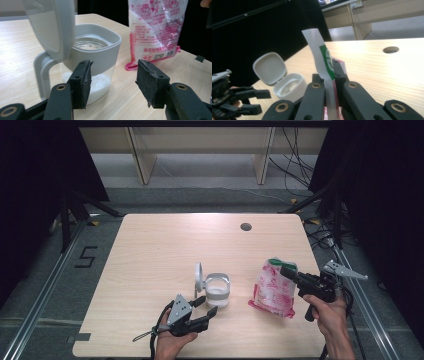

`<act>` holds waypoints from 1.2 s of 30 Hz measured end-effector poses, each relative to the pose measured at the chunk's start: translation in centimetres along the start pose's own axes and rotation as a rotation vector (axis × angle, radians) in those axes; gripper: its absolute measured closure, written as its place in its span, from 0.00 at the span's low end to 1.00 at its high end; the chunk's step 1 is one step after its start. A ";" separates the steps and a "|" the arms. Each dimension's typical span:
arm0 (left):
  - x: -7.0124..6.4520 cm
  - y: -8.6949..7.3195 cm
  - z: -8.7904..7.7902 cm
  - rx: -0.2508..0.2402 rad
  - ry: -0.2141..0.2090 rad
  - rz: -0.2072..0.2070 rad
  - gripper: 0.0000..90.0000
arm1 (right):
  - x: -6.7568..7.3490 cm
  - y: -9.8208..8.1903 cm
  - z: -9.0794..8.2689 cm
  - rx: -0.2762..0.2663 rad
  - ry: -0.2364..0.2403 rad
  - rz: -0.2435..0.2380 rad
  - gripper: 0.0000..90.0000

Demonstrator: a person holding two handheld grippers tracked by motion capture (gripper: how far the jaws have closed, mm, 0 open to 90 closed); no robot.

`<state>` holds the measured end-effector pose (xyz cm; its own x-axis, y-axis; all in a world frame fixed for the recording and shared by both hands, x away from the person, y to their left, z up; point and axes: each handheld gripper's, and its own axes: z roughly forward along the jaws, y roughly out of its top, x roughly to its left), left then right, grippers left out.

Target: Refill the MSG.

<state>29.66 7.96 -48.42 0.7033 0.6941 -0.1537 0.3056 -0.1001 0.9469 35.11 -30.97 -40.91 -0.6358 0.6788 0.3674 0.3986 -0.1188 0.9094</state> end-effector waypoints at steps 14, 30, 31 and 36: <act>0.4 0.0 -0.2 -0.015 0.005 -0.008 0.51 | -1.2 -0.6 -0.7 0.066 -0.129 -0.075 1.00; 0.7 -0.1 -0.4 -0.005 0.029 0.007 0.50 | -1.6 -1.5 0.0 0.152 -0.281 -0.134 1.00; 0.6 -0.1 -0.4 -0.005 0.037 -0.012 0.50 | -1.6 -1.5 0.0 0.159 -0.298 -0.154 0.99; 0.9 0.0 -0.6 -0.007 0.053 -0.011 0.50 | -1.4 -1.7 0.3 0.178 -0.334 -0.154 0.97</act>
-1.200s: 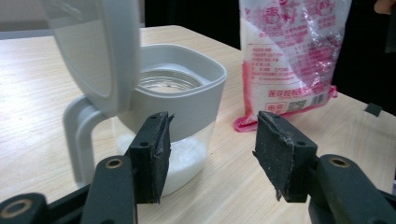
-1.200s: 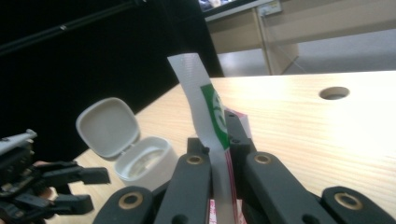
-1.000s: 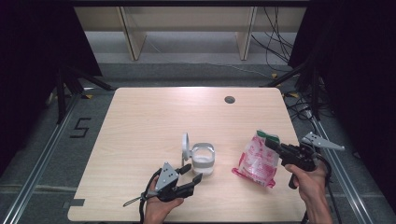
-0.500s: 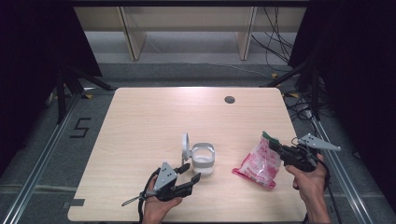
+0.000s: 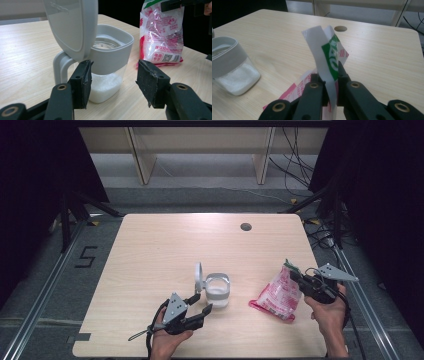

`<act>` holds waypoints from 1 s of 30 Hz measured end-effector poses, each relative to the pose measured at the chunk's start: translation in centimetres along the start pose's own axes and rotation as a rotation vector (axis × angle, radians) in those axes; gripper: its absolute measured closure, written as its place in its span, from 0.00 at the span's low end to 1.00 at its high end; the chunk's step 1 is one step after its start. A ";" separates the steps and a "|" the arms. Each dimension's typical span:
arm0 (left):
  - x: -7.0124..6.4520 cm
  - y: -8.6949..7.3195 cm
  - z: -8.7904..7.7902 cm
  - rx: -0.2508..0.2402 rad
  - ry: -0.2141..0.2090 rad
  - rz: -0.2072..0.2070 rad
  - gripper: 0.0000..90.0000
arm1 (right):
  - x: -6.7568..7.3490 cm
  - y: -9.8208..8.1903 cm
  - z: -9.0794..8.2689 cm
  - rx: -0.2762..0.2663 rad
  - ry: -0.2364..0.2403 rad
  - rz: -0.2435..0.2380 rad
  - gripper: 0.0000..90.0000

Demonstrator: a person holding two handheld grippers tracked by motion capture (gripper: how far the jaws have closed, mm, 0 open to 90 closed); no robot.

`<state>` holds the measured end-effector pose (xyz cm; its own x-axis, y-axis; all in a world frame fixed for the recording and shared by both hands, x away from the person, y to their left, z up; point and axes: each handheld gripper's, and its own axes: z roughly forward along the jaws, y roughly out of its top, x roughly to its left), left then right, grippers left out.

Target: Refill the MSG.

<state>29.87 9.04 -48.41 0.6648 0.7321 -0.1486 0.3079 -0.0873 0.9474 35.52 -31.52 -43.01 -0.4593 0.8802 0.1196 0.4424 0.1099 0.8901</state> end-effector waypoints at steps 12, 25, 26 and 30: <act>0.6 0.3 -0.7 -0.013 0.005 -0.004 0.51 | -1.2 -1.1 0.7 0.003 -0.013 0.030 0.96; 2.0 0.5 -2.2 -0.018 0.022 0.035 0.52 | -1.9 -2.0 1.0 0.032 -0.034 0.099 0.92; 2.1 0.5 -2.3 -0.015 0.029 0.034 0.52 | -2.1 -1.9 1.1 0.032 -0.044 0.067 0.92; 2.6 0.6 -2.5 -0.024 0.050 0.024 0.52 | -2.4 -2.1 1.1 0.042 -0.061 0.066 0.90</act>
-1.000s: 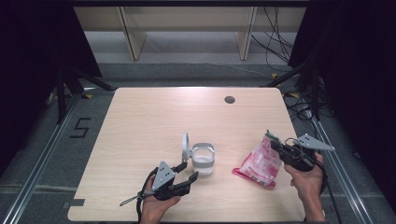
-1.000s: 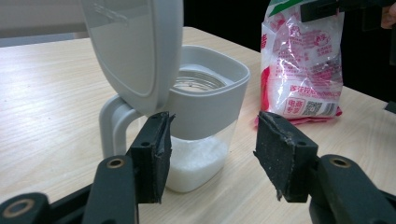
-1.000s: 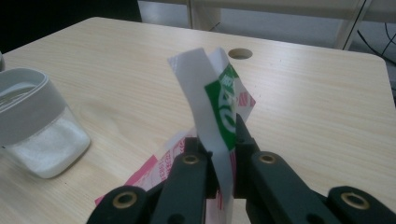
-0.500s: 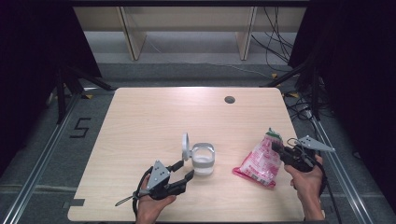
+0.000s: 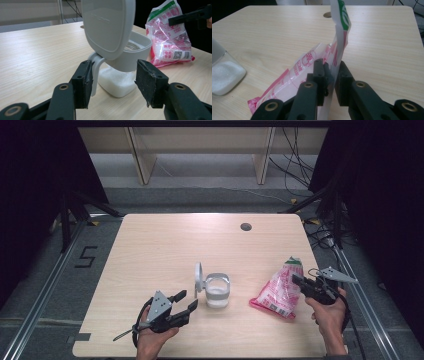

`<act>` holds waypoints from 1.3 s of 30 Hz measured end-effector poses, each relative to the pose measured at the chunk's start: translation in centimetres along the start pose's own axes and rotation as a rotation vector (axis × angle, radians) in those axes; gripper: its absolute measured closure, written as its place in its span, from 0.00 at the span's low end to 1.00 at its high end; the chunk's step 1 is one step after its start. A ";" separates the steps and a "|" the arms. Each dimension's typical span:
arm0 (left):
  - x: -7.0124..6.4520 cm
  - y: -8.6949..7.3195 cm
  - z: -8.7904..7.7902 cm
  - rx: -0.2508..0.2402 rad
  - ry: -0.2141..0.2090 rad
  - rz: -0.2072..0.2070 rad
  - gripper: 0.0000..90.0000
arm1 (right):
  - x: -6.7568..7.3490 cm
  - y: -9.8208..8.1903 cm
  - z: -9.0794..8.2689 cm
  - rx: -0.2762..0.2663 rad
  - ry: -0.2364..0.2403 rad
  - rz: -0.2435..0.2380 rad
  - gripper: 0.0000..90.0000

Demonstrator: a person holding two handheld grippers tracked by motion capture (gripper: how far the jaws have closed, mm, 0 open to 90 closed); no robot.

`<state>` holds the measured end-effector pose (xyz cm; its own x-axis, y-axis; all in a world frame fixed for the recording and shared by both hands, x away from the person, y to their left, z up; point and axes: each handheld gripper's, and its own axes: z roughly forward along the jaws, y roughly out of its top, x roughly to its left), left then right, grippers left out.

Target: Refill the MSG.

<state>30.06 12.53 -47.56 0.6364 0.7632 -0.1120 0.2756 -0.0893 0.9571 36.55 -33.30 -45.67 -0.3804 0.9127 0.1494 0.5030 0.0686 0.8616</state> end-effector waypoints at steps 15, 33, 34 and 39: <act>1.3 0.1 0.4 0.016 0.041 -0.009 0.55 | -0.6 -0.5 -0.4 0.059 -0.059 0.026 0.85; 2.4 0.6 0.7 0.009 0.036 -0.029 0.58 | 0.9 -0.3 -2.3 0.014 -0.152 0.076 0.56; 2.4 0.6 0.7 0.009 0.036 -0.029 0.58 | 0.9 -0.3 -2.3 0.014 -0.152 0.076 0.56; 2.5 0.7 0.9 0.013 0.038 -0.033 0.60 | 1.7 -0.6 -2.6 0.002 -0.154 0.015 0.53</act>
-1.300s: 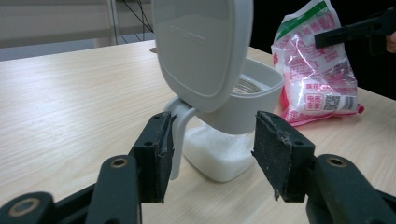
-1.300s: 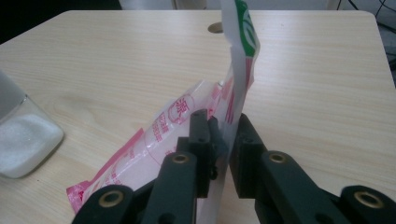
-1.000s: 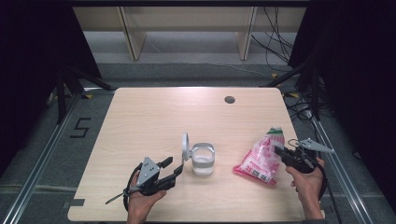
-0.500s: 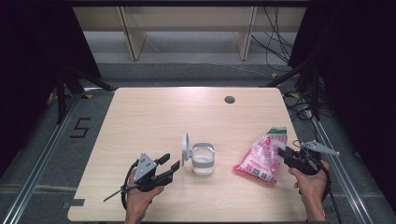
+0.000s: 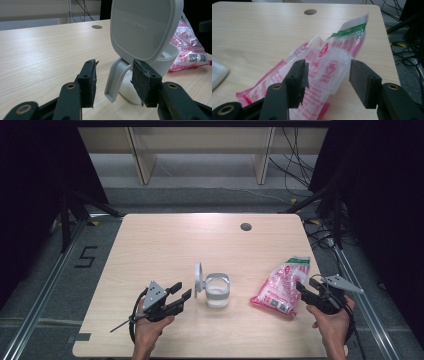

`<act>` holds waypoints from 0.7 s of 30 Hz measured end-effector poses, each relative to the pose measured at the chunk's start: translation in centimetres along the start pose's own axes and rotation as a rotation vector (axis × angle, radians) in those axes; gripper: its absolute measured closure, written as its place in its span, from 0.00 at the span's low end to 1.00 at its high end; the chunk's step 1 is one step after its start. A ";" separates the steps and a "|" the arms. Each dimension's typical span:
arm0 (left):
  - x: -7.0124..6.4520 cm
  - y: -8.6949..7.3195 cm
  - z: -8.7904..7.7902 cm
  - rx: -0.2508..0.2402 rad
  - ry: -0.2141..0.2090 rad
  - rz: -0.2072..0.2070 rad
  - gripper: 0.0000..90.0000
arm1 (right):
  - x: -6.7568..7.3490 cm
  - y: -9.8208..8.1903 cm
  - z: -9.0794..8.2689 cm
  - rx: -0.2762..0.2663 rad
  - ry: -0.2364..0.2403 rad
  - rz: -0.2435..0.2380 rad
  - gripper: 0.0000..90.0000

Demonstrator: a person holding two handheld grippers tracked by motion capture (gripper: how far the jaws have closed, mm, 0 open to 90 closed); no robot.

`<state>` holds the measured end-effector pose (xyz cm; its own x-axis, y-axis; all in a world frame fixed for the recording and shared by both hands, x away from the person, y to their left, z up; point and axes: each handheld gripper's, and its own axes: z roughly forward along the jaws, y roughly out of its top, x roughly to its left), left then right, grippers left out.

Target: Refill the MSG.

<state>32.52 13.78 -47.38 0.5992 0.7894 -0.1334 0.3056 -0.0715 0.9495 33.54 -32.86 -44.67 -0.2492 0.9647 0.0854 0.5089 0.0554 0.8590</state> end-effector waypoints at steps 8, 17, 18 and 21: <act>0.0 0.7 0.2 -0.008 0.007 -0.009 0.62 | 2.8 -0.8 -0.6 0.007 0.054 -0.011 0.47; 0.4 0.9 0.7 -0.009 -0.016 0.018 0.69 | 5.1 -2.1 -0.1 0.023 0.160 -0.086 0.44; 0.4 1.0 0.8 -0.009 -0.013 0.017 0.71 | 5.2 -2.2 -0.1 0.030 0.166 -0.094 0.44; 0.3 1.2 0.7 -0.008 -0.008 0.037 0.79 | 5.9 -2.7 0.0 0.062 0.171 -0.063 0.43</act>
<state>33.64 13.52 -46.47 0.6161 0.7813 -0.1003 0.2771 -0.0958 0.9561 30.69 -27.27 -46.48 -0.4161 0.9012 0.1213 0.5363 0.1355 0.8331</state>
